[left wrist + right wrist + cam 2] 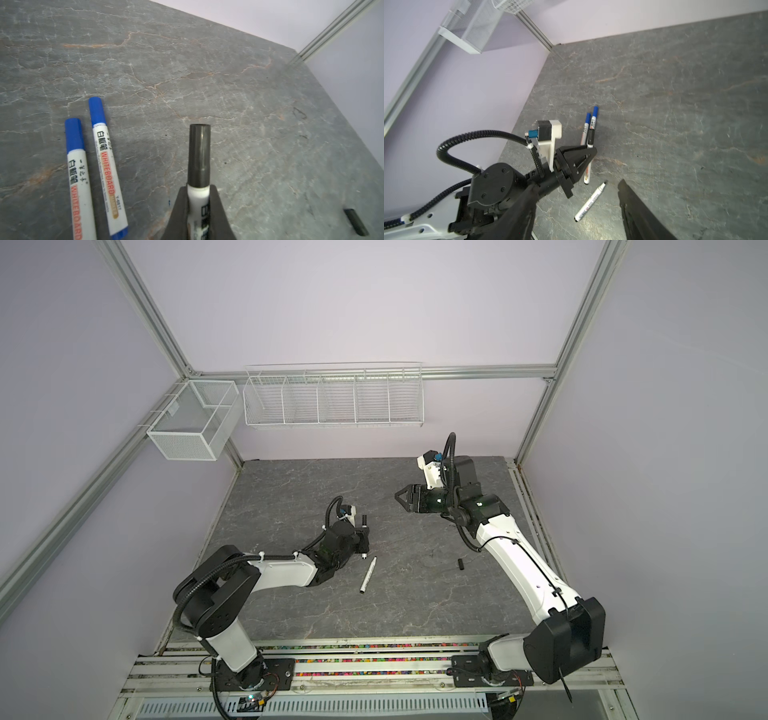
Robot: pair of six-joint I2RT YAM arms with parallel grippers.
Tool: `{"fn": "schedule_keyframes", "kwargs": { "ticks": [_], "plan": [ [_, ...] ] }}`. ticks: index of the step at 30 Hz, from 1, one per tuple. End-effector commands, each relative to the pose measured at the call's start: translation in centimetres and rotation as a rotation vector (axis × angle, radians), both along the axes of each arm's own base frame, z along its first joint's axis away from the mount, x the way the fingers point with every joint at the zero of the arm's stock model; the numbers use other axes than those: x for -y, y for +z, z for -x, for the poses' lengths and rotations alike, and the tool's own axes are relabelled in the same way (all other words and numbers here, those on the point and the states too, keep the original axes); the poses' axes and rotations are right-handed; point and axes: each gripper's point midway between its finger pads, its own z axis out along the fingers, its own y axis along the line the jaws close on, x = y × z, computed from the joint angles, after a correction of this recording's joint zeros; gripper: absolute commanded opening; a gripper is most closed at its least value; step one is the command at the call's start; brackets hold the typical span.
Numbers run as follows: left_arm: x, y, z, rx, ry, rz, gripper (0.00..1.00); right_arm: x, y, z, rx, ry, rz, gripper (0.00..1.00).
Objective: Insert the pens into the pen caps
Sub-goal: 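Open the right gripper and withdraw it while the left gripper lowers the capped marker, then lay the capped black marker on the table and open the left gripper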
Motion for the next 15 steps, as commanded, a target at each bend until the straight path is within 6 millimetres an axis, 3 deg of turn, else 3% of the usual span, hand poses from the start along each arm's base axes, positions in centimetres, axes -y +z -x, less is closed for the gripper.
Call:
{"fn": "schedule_keyframes", "kwargs": {
  "ticks": [1, 6, 15],
  "plan": [
    [-0.3, -0.3, -1.9, -0.011, 0.076, -0.046, 0.03, 0.7, -1.5, 0.2, -0.035, -0.015, 0.047, 0.65],
    [-0.7, -2.2, -3.3, -0.064, 0.132, -0.150, 0.19, 0.9, -2.3, 0.2, -0.051, -0.011, 0.067, 0.64],
    [-2.1, -4.4, -4.7, -0.144, 0.232, -0.288, 0.27, 1.5, -3.0, 0.4, -0.069, -0.018, 0.087, 0.64]
  ]
}}
